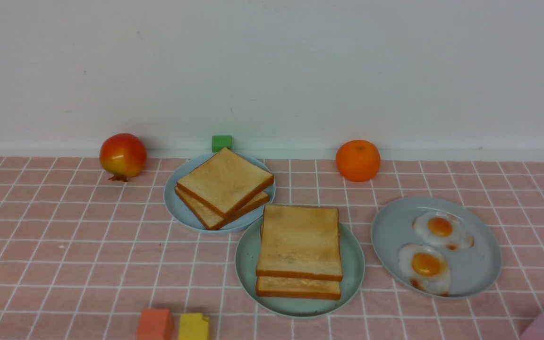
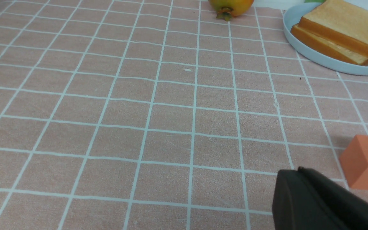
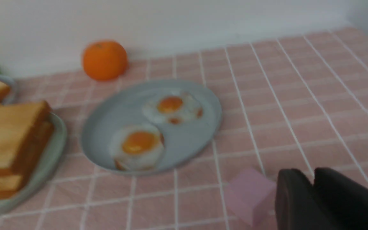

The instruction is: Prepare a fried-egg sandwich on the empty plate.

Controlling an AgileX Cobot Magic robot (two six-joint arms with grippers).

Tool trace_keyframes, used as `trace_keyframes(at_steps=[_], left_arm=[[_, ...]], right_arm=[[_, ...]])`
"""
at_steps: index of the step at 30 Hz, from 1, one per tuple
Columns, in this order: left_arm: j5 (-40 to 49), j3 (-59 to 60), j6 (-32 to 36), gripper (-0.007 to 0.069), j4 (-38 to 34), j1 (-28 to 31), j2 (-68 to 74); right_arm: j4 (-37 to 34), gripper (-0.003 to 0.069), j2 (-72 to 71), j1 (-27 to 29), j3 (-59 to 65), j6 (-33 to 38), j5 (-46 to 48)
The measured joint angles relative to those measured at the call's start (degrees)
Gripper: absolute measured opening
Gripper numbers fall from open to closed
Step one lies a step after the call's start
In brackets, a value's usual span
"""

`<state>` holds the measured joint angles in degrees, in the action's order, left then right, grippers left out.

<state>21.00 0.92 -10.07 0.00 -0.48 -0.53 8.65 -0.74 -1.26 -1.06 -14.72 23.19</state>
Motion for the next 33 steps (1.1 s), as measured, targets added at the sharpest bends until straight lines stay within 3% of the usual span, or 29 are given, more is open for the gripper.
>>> trace_keyframes(at_steps=[33], left_arm=[[0.0, 0.0, 0.0, 0.0067, 0.0, 0.0, 0.0]], right_arm=[[-2.5, 0.0156, 0.0, 0.5, 2.2, -0.2, 0.2]])
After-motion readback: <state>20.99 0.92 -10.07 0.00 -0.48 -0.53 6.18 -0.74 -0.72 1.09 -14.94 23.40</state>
